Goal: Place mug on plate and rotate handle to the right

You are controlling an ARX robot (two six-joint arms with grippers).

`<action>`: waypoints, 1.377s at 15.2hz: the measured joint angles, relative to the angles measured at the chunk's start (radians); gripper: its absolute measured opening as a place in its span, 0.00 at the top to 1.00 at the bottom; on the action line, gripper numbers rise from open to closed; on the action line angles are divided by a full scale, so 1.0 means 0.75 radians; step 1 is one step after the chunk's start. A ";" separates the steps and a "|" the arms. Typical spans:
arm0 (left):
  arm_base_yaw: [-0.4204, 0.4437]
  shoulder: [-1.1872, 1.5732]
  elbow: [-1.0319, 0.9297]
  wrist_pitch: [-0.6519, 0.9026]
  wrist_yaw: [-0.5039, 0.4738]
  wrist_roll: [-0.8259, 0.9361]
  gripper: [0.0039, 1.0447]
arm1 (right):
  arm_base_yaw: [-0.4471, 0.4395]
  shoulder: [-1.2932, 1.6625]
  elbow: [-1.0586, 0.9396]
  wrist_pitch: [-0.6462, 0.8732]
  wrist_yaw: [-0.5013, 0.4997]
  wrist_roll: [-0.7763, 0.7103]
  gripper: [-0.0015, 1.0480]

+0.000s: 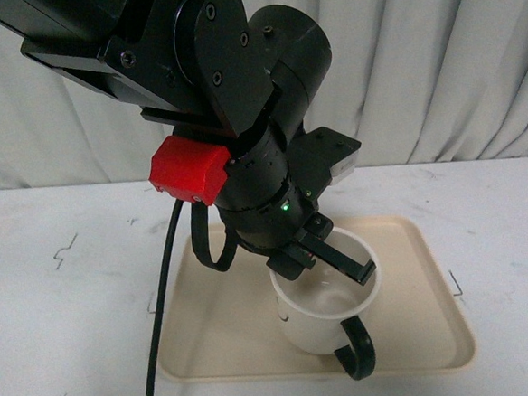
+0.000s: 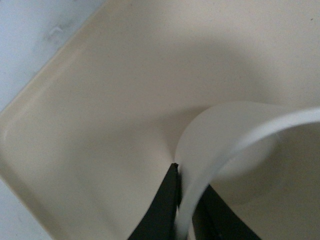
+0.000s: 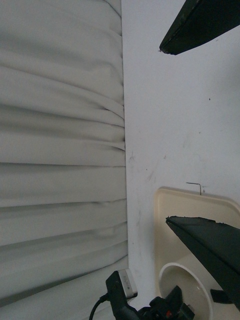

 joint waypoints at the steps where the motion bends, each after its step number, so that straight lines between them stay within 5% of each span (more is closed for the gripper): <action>1: 0.000 0.002 0.000 -0.004 0.000 0.004 0.84 | 0.000 -0.001 0.000 0.000 -0.001 0.000 0.06; 4: 0.005 -0.004 0.001 -0.023 0.017 0.003 0.55 | 0.000 -0.001 0.000 0.000 -0.001 0.000 0.06; 5: 0.026 -0.050 -0.023 -0.028 0.079 -0.033 0.37 | 0.000 0.000 0.000 0.000 0.000 0.000 0.06; 6: 0.063 -0.202 -0.139 0.068 0.204 -0.104 0.18 | 0.000 0.000 0.000 0.000 0.000 0.000 0.06; 8: 0.138 -0.475 -0.330 0.327 0.354 -0.221 0.05 | 0.000 0.000 0.000 -0.001 0.000 0.000 0.06; 9: 0.157 -0.581 -0.364 0.383 0.358 -0.258 0.07 | 0.000 -0.001 0.000 0.000 0.001 0.000 0.06; 12: 0.149 -0.662 -0.869 1.359 -0.310 -0.298 0.34 | -0.001 0.000 0.000 -0.001 0.001 0.000 0.06; 13: 0.214 -0.711 -1.061 1.572 -0.387 -0.305 0.46 | 0.000 -0.001 0.000 0.000 0.001 0.000 0.06; 15: 0.329 -0.930 -1.227 1.785 -0.364 -0.316 0.67 | 0.000 0.000 0.000 -0.001 -0.001 0.000 0.06; 18: 0.411 -1.106 -1.495 1.763 -0.227 -0.316 0.98 | 0.000 -0.001 0.000 0.000 0.000 0.000 0.06; 21: 0.506 -1.332 -1.622 1.740 -0.160 -0.318 0.99 | 0.000 -0.001 0.000 0.000 0.000 0.000 0.06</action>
